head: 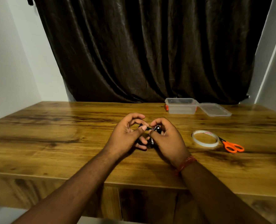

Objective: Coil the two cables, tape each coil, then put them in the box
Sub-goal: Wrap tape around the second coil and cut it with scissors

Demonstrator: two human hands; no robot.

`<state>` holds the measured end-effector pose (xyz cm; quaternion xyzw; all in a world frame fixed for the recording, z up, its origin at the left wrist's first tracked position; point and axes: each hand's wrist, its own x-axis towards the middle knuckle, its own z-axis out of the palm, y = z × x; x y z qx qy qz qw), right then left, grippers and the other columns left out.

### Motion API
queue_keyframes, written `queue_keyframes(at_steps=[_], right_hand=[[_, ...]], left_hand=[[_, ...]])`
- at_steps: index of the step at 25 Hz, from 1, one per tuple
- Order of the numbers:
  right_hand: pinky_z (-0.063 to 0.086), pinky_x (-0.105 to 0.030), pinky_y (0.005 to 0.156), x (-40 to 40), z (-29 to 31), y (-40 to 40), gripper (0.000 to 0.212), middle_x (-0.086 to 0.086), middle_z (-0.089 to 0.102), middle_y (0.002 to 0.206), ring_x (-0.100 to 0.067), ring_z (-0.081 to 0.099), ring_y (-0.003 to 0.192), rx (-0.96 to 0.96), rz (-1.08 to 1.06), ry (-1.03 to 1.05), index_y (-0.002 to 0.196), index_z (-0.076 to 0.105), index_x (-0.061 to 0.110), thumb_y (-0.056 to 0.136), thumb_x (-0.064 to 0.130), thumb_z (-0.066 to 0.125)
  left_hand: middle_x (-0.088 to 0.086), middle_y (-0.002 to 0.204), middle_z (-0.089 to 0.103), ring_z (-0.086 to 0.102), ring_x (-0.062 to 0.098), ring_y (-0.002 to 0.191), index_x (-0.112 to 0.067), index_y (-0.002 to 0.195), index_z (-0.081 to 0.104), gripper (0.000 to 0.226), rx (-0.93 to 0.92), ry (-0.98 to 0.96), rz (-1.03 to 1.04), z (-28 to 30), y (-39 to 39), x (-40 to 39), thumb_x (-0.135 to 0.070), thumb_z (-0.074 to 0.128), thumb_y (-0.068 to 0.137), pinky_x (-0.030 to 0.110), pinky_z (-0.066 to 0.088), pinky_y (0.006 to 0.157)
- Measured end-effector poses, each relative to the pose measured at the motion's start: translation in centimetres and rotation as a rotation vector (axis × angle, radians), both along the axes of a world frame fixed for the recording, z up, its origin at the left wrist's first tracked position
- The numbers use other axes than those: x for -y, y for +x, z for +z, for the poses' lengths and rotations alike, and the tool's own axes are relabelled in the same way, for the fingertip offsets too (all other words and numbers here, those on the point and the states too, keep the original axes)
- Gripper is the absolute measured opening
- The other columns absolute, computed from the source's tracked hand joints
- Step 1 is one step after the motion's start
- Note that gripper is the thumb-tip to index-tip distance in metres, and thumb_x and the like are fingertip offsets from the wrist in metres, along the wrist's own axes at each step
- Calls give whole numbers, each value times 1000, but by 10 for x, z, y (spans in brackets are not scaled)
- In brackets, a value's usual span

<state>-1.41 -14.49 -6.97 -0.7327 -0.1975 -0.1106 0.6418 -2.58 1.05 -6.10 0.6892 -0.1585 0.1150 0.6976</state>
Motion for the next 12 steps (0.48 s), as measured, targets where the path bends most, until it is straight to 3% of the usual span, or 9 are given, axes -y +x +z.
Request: queue_keyframes(at_steps=[2, 5, 7, 9, 12], right_hand=[[57, -56, 74, 0, -1, 2, 17, -7, 70, 87, -30, 71, 81, -17, -13, 19, 91, 61, 25, 86, 10, 65], [58, -56, 73, 0, -4, 6, 15, -7, 70, 84, -29, 70, 81, -14, -49, 1, 86, 62, 27, 85, 13, 67], [58, -54, 72, 0, -5, 7, 13, -5, 69, 83, -28, 69, 81, -8, -71, -29, 85, 62, 27, 84, 15, 67], [58, -53, 72, 0, -5, 8, 12, -4, 69, 80, -26, 69, 78, -22, -86, -34, 85, 62, 25, 85, 14, 67], [58, -55, 75, 0, -6, 9, 10, -7, 69, 79, -25, 69, 75, -75, -99, 44, 83, 63, 22, 84, 13, 64]], left_hand=[[8, 102, 71, 70, 21, 73, -15, 110, 62, 26, 15, -16, 15, -2, 3, -1, 0, 65, 89, 40, 59, 65], [3, 96, 73, 69, 19, 92, -27, 95, 71, 25, 64, 86, 89, -7, 7, -3, -5, 73, 84, 43, 58, 81], [-4, 96, 73, 68, 10, 96, -29, 95, 71, 23, 180, 309, 194, -10, 8, -5, -9, 72, 85, 38, 58, 86], [-13, 99, 71, 64, 1, 97, -27, 102, 70, 18, 435, 670, 345, -9, 6, -7, -17, 69, 87, 29, 54, 86], [-12, 103, 69, 59, 5, 99, -26, 108, 66, 18, 620, 939, 430, -5, 1, -2, -27, 63, 90, 29, 50, 82]])
